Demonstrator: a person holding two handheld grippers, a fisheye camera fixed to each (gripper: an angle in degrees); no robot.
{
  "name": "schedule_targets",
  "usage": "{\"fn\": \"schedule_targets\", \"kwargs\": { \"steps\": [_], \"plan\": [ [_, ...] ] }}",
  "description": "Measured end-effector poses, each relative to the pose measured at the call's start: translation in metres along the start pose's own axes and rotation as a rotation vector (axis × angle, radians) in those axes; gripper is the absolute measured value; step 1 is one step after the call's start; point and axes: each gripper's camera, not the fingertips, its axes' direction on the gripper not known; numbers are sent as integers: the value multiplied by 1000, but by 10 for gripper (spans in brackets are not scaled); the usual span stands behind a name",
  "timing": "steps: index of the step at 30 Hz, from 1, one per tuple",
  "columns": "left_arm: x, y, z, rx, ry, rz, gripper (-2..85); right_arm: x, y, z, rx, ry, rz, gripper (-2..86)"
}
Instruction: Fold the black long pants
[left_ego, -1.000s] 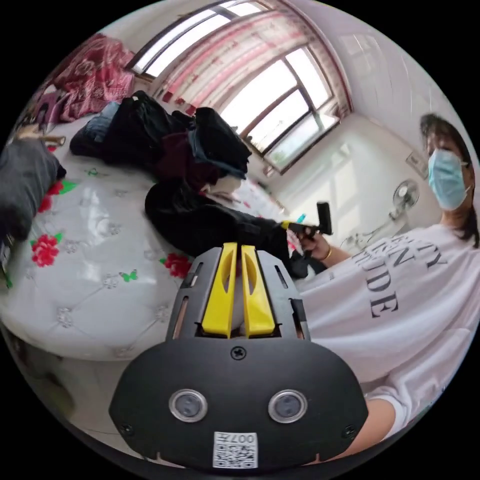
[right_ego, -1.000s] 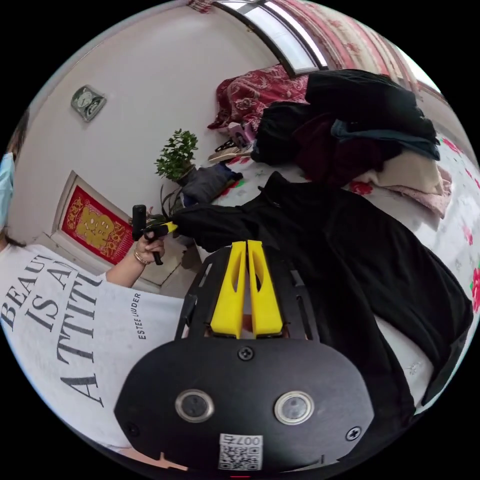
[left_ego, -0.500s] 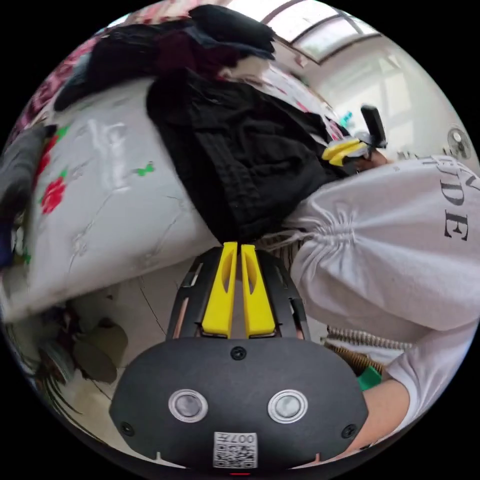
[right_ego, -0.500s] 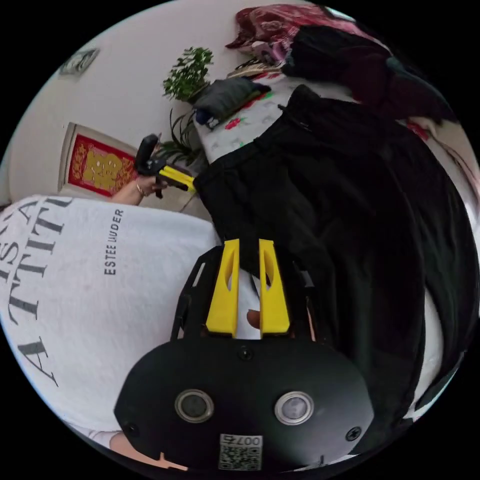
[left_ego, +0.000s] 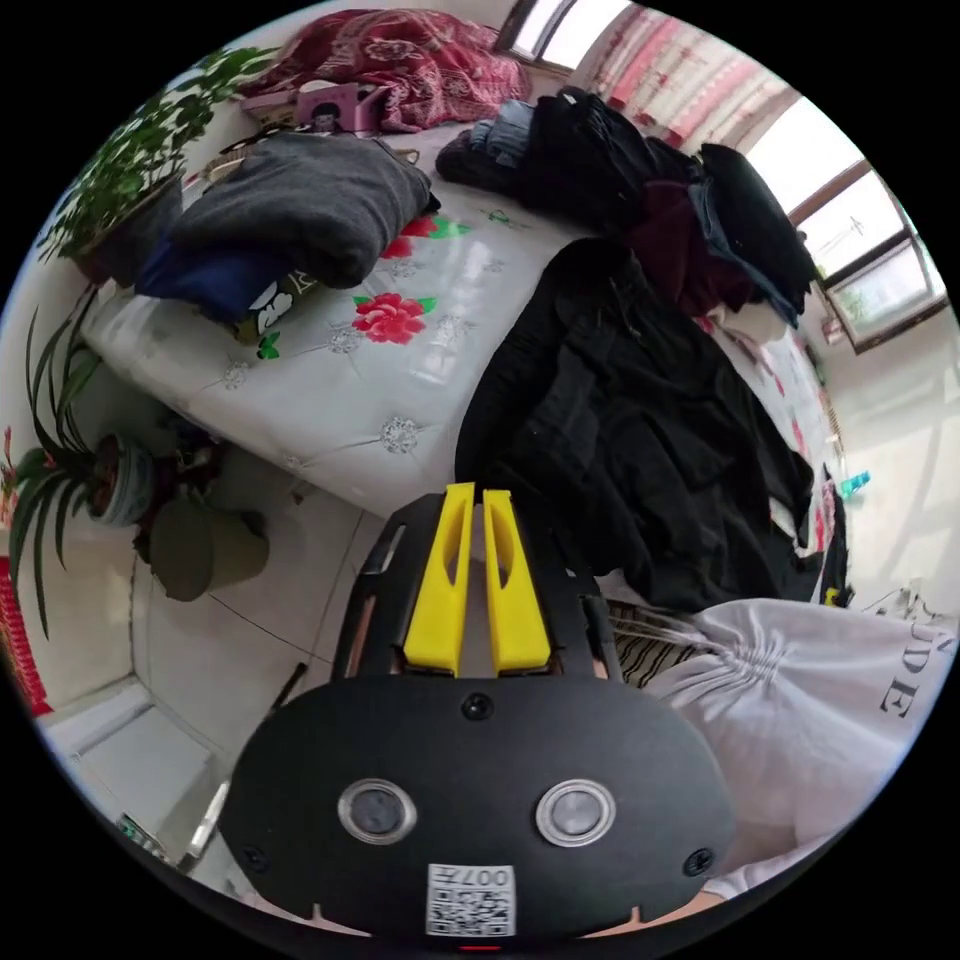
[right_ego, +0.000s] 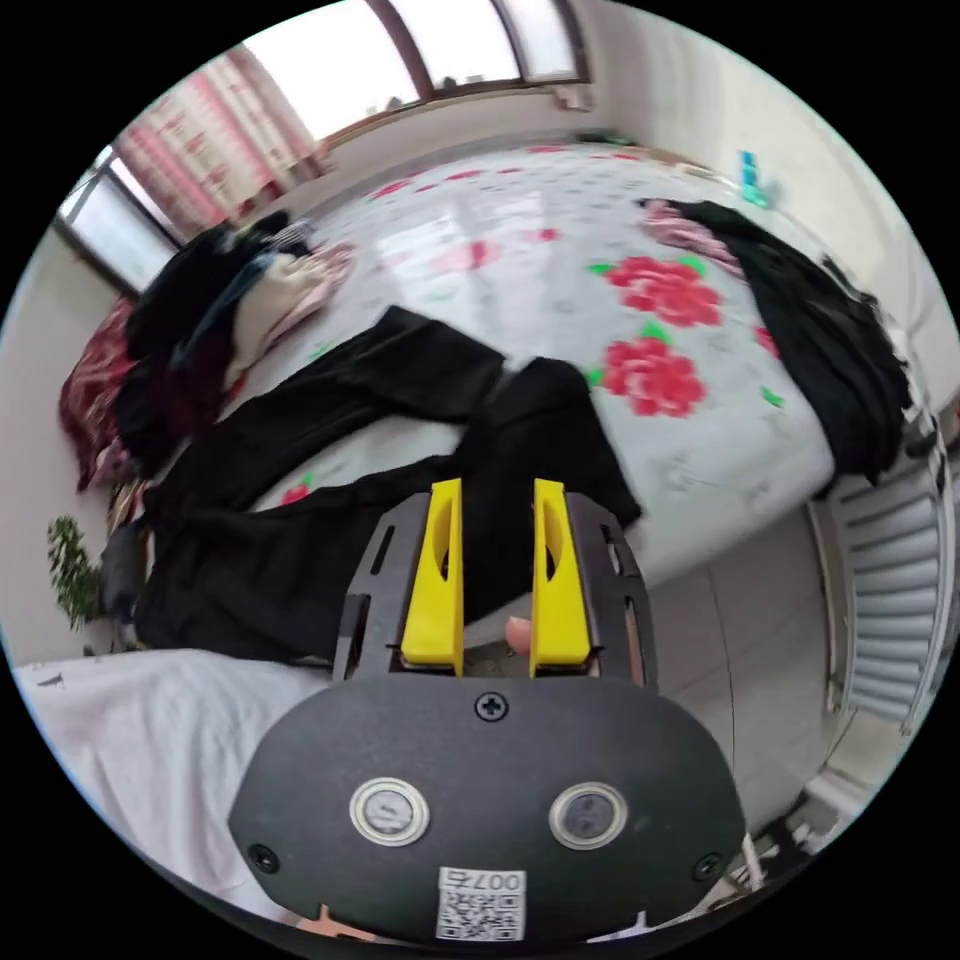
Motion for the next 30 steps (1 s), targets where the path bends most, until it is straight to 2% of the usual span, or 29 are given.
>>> {"fn": "schedule_targets", "kwargs": {
  "steps": [5,8,12,15,17,18,20,22,25,30],
  "plan": [
    [12,-16,-27,82,126,-93,-9,97,3,14,-51,40,151,86],
    [33,-26,-38,71,64,-63,-9,105,-10,36,-102,4,105,69],
    [56,-31,-53,63,-2,-49,-9,80,-38,40,-227,-151,-31,14],
    [59,-26,-64,67,-21,-76,-9,79,-67,-31,-79,-432,-20,4],
    [62,-25,-68,71,-30,-87,-9,79,-87,-86,51,-544,-1,2],
    [64,-26,-68,71,-34,-89,-9,75,-97,-121,173,-544,-14,3],
    [70,-27,-64,75,-39,-95,-9,66,-112,-153,294,-487,-12,6],
    [78,-28,-56,67,-46,-103,-9,54,-126,-155,352,-426,-50,15],
    [83,-25,-54,65,-59,-103,-9,44,-138,-107,210,-406,-128,35],
    [70,-11,-62,65,-42,-151,-9,76,-87,-11,-24,-211,-151,63]
  ]
}}
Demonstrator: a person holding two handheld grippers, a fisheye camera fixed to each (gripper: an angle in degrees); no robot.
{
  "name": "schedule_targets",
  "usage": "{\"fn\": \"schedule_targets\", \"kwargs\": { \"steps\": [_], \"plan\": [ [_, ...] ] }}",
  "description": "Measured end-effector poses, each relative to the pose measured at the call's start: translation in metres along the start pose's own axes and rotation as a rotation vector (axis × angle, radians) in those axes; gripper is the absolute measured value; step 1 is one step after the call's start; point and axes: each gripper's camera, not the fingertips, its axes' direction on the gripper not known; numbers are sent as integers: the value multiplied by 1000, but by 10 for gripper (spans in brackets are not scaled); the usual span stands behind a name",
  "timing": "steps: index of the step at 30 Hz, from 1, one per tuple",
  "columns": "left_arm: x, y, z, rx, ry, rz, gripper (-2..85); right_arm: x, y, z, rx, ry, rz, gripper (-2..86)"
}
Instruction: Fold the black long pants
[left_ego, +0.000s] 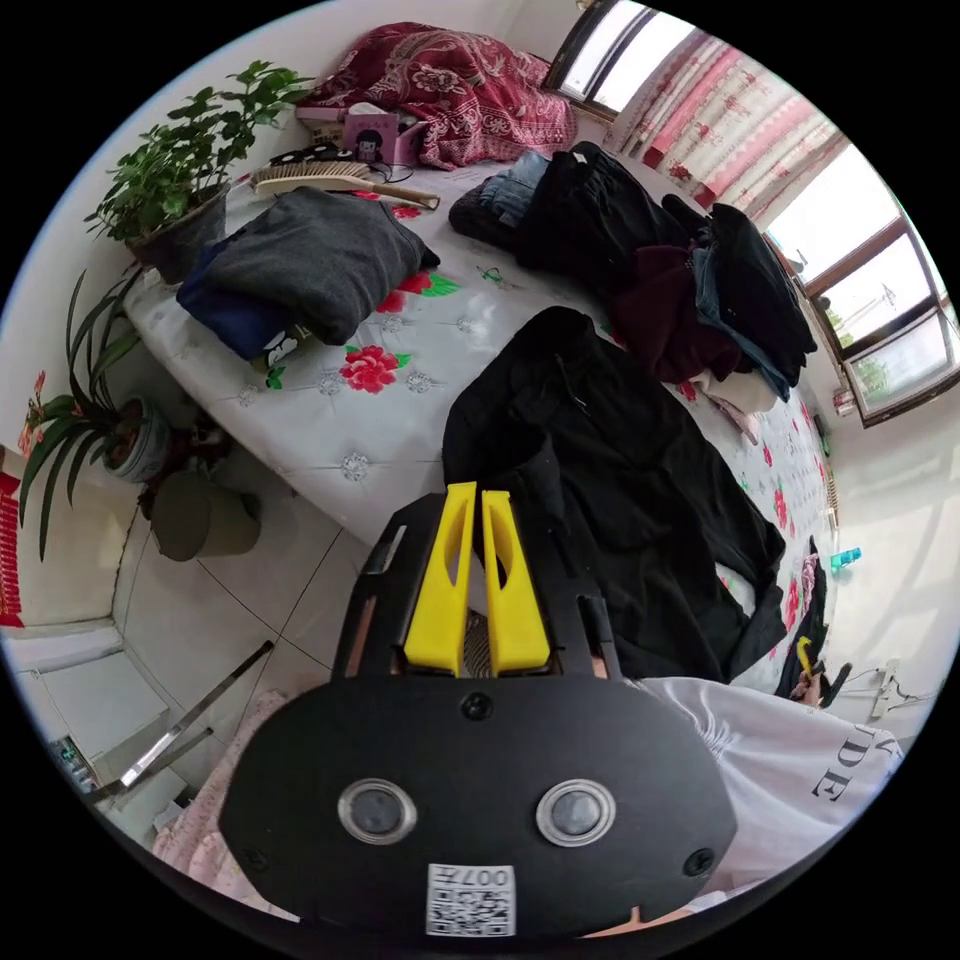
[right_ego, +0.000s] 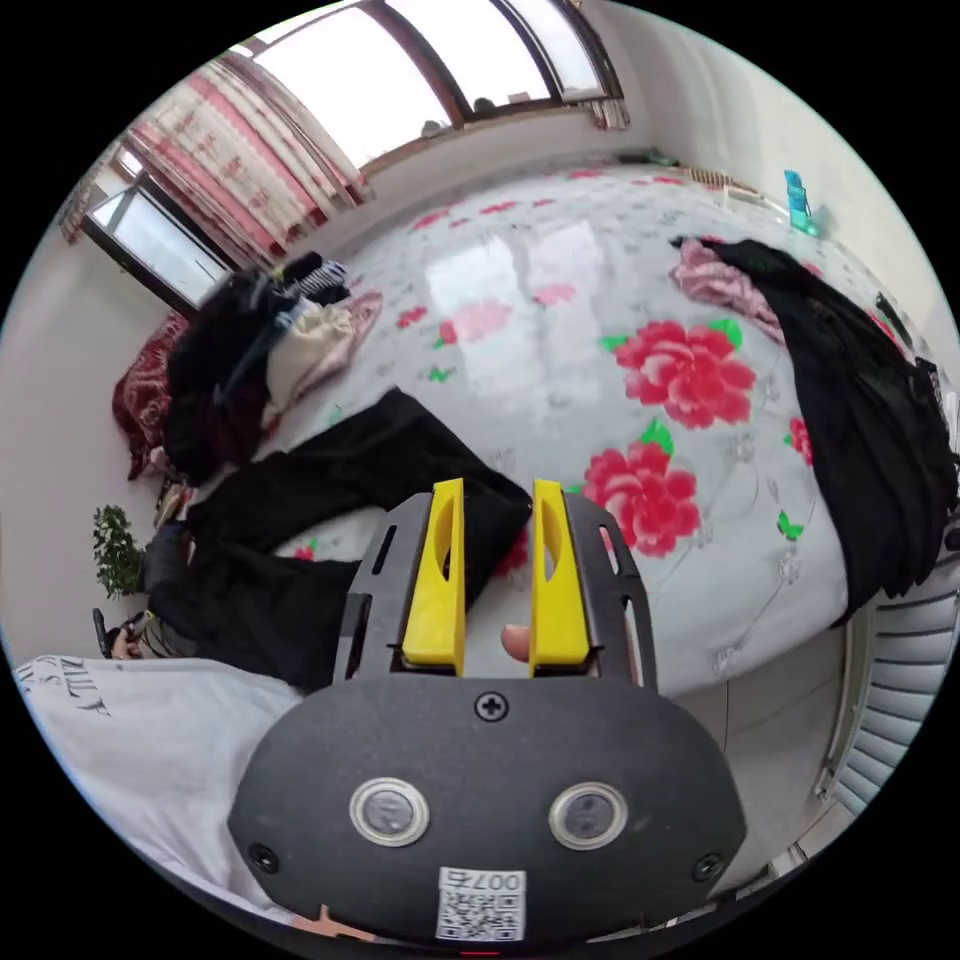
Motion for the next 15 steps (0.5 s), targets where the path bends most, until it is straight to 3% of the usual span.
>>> {"fn": "schedule_targets", "kwargs": {
  "steps": [4,8,10,14,15],
  "plan": [
    [-3,1,-2,5,40,-51,-9,-2,7,22,-35,-37,-73,70],
    [17,-9,-1,-16,-7,0,-9,-54,-33,39,-23,-3,-308,73],
    [32,-17,1,-36,-47,49,-9,-67,-50,63,-85,18,-373,69],
    [44,-35,0,-55,-56,65,-9,-67,-67,139,-390,-6,-387,19],
    [47,-44,-2,-48,-35,61,-10,-67,-72,135,-375,8,-399,12]
  ]
}}
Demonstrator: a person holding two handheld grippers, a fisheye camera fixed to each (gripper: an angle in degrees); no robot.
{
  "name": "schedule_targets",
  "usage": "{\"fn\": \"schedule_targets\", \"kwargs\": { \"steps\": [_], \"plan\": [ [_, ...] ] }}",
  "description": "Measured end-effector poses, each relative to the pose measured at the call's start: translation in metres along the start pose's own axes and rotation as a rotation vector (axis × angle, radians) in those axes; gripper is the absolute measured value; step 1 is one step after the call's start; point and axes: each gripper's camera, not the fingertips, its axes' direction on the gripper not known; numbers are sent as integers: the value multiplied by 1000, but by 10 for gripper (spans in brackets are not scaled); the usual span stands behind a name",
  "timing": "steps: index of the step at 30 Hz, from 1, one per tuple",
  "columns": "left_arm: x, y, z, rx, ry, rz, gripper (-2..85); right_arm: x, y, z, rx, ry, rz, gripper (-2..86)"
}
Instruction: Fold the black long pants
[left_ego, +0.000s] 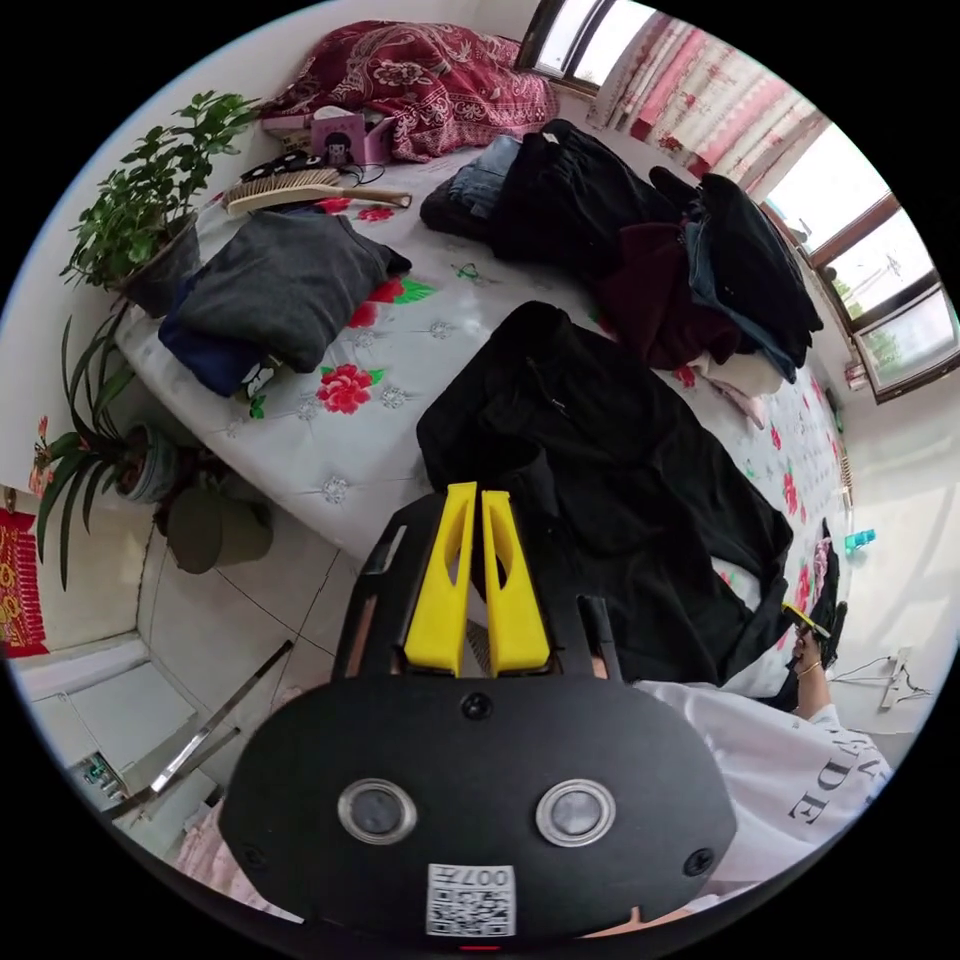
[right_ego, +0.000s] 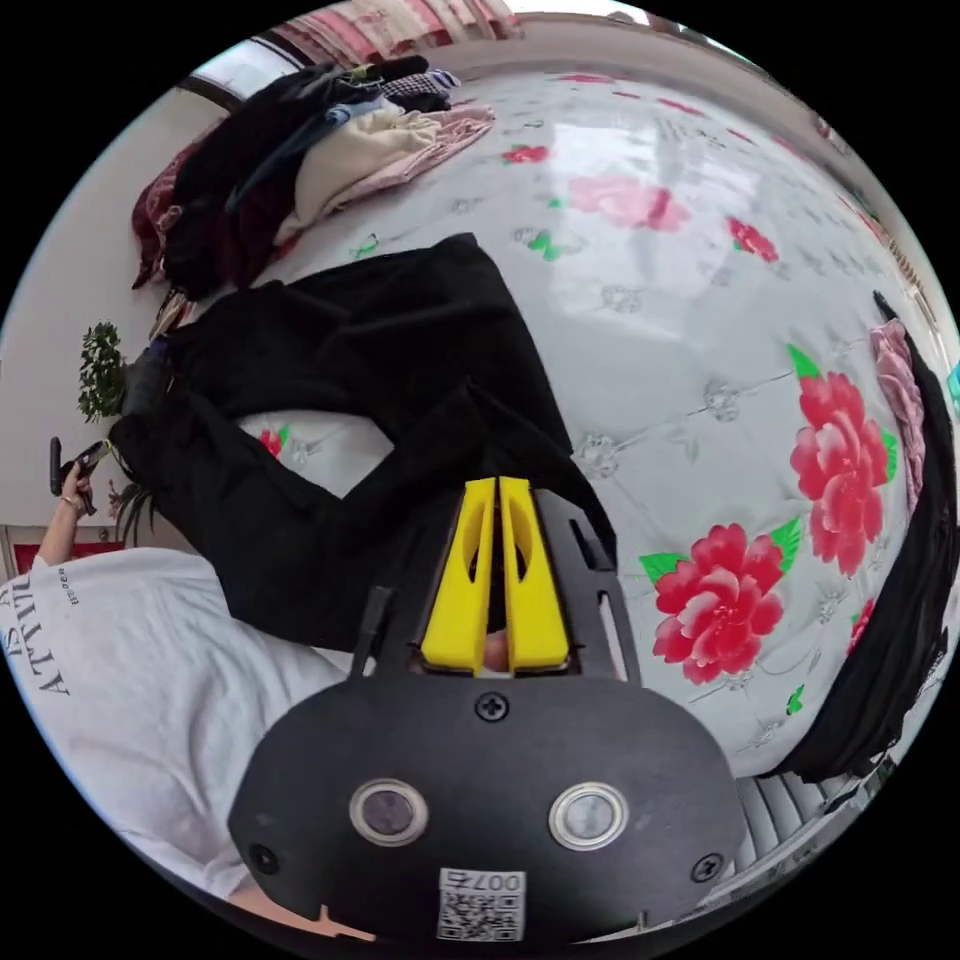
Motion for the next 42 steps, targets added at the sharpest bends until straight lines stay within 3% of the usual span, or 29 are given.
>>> {"fn": "schedule_targets", "kwargs": {
  "steps": [4,8,13,17,20,23,29,35,39,42],
  "plan": [
    [27,-51,-35,74,81,67,-10,28,-14,-87,205,-136,14,1],
    [56,-88,-94,194,179,185,-10,59,3,-239,533,-168,34,-2],
    [37,-77,-108,169,89,267,-10,98,76,-319,709,-185,89,-2],
    [-3,-49,-78,87,123,208,-10,124,130,-264,559,-204,99,-2],
    [-32,-23,-17,-108,-32,108,-10,135,163,-181,364,-59,221,-1],
    [-36,-7,27,-251,-95,120,-10,160,204,-94,152,-116,400,2],
    [-25,-6,48,-259,-101,138,-10,141,219,-68,325,-165,434,42],
    [-14,-21,29,-153,-72,83,-10,152,159,-25,277,-101,483,81],
    [-5,-31,19,-100,-49,29,-10,175,128,24,220,-322,577,72],
    [2,-43,4,-85,-29,35,-10,169,118,0,289,-282,555,54]
  ]
}}
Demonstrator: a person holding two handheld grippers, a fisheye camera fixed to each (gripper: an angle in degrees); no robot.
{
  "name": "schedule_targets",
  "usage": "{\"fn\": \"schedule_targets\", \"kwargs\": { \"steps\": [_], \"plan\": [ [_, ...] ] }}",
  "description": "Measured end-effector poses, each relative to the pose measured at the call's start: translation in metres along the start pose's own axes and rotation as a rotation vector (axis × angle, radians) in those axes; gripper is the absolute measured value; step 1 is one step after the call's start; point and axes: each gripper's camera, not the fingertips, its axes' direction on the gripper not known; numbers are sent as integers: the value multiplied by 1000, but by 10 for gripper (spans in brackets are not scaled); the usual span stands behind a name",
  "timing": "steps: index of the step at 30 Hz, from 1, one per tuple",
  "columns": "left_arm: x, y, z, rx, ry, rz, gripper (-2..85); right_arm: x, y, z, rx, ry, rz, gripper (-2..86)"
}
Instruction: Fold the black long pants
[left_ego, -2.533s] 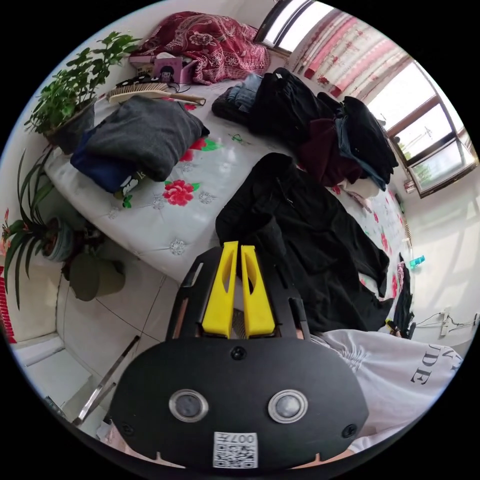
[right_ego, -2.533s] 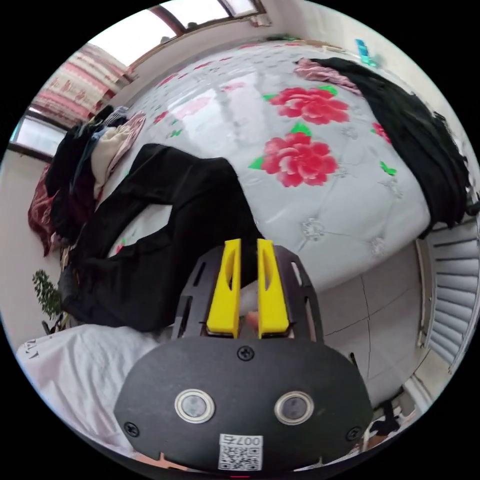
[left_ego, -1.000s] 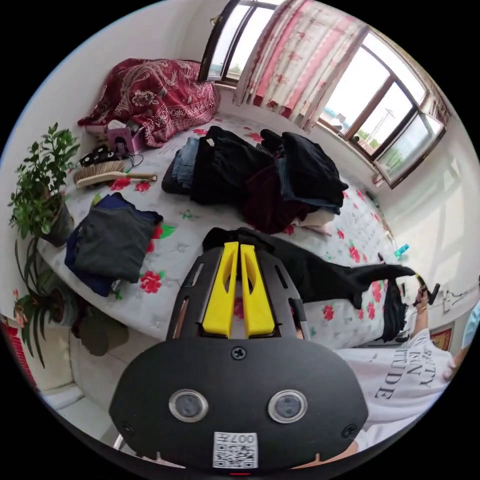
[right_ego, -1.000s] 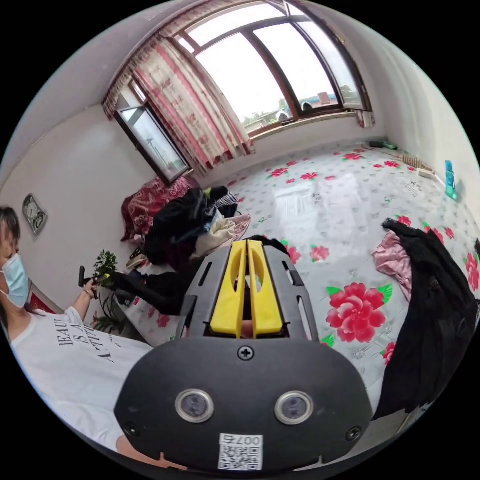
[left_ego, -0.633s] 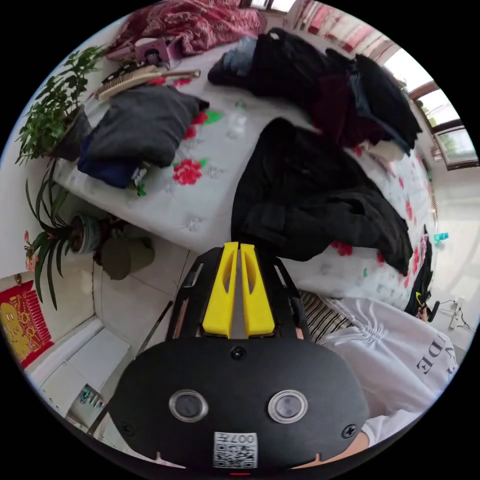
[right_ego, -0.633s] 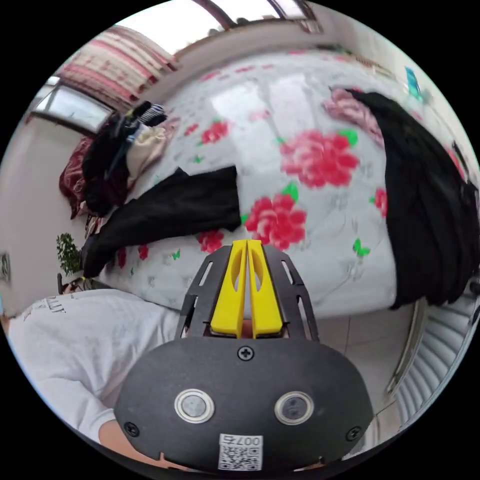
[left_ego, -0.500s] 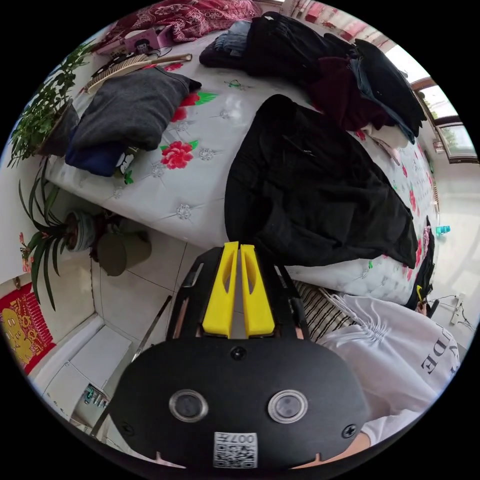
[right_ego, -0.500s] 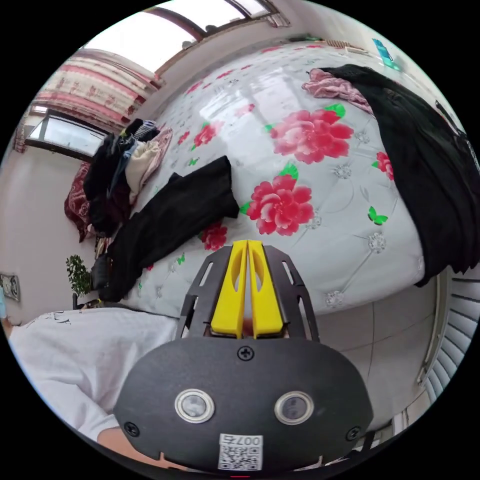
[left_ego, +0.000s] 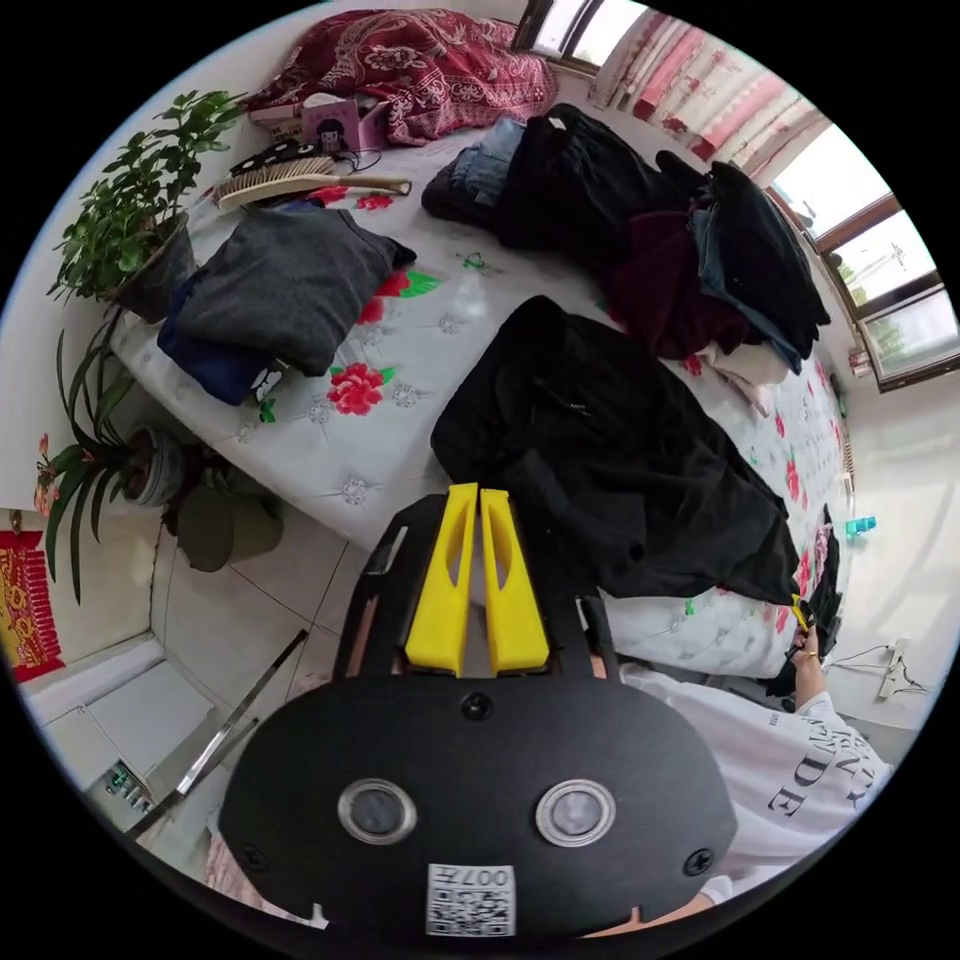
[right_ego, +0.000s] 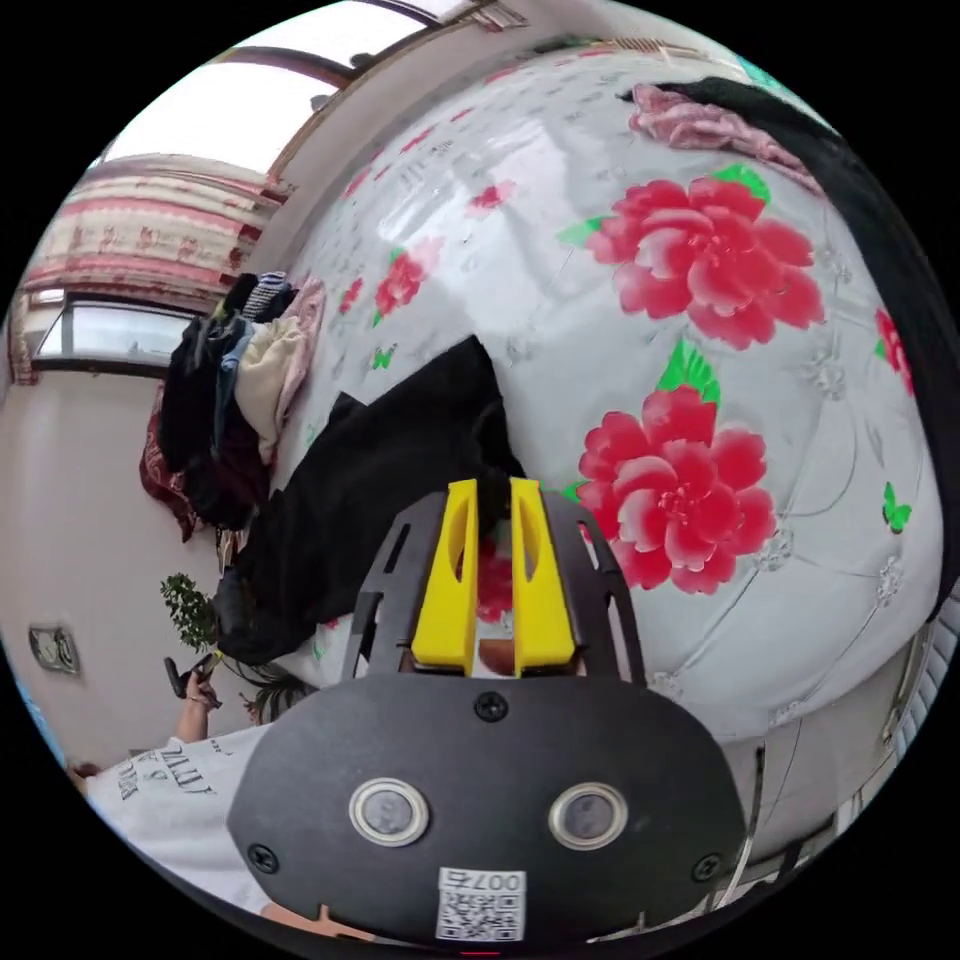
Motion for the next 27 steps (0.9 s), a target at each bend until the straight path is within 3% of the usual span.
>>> {"fn": "schedule_targets", "kwargs": {
  "steps": [4,8,13,16,21,27],
  "plan": [
    [5,2,-22,-81,-94,135,-10,-41,7,-81,116,1,-210,46],
    [-12,36,3,-140,-156,148,-10,-52,61,-132,47,233,-311,50],
    [-32,58,82,-274,-110,7,-10,14,99,-62,-136,259,-83,68],
    [-18,59,91,-315,-168,98,-10,-1,99,-28,-177,411,-59,79],
    [-31,64,42,-200,-185,74,-10,-135,91,-12,46,438,-395,95],
    [-5,42,25,9,-49,36,-10,-241,80,132,-91,178,-663,117]
  ]
}}
